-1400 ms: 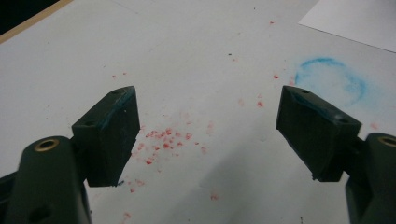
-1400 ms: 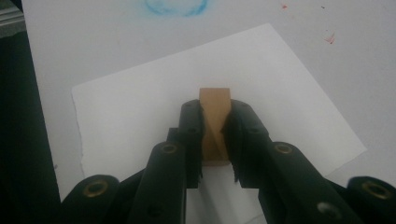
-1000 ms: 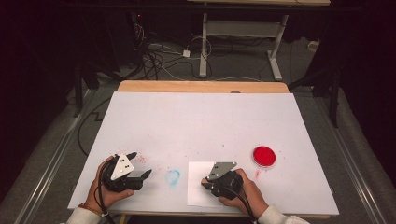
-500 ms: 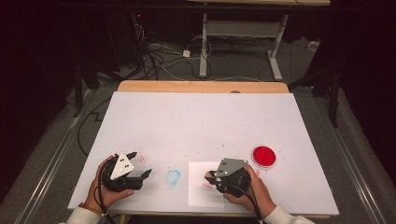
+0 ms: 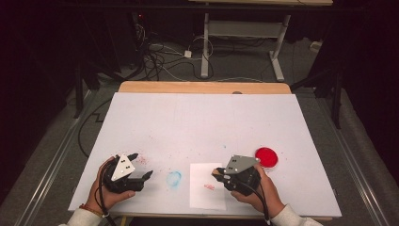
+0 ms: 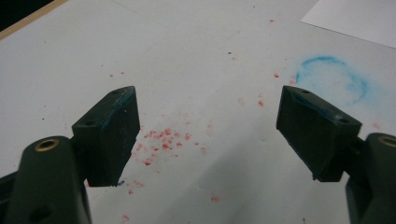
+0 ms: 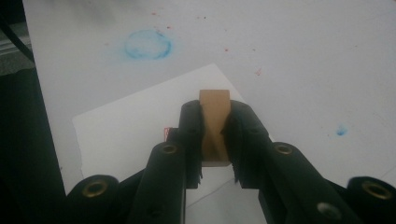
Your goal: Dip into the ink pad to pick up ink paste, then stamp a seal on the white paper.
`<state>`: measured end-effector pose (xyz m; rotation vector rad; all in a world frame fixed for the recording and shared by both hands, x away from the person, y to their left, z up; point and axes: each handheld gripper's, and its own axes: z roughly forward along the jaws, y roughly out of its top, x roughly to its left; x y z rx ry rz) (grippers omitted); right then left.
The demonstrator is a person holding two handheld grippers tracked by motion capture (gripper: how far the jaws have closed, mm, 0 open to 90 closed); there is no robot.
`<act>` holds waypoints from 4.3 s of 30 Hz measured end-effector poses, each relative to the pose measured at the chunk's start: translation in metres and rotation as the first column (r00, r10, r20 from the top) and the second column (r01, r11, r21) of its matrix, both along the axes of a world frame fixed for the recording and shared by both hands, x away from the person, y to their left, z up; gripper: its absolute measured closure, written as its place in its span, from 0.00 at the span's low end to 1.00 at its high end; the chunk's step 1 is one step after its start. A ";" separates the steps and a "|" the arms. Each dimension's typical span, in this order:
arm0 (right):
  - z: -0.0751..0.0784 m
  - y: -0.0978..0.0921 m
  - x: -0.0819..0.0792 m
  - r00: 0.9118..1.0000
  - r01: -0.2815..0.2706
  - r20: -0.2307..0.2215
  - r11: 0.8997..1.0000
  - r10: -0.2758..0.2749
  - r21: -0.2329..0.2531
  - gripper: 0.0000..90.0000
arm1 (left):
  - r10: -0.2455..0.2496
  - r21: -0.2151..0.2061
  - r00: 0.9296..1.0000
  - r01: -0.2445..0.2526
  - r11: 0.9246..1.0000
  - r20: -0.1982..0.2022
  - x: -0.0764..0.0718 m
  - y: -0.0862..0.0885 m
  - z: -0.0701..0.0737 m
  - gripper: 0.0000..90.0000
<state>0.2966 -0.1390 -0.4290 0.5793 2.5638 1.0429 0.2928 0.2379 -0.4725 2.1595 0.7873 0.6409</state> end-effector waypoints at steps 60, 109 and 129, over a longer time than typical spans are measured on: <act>0.029 -0.112 0.032 0.934 0.350 0.069 0.937 -0.350 0.019 0.85 | -0.027 0.020 1.000 0.027 0.999 -0.004 0.002 -0.005 -0.001 0.23; -0.020 -0.129 0.059 0.891 0.447 -0.048 0.891 -0.451 -0.081 0.82 | -0.035 0.031 0.999 0.035 0.999 0.001 0.003 -0.006 -0.001 0.23; -0.006 -0.133 0.053 0.885 0.464 -0.023 0.886 -0.464 -0.005 0.70 | -0.034 0.028 0.999 0.034 0.999 -0.013 0.002 -0.007 -0.001 0.23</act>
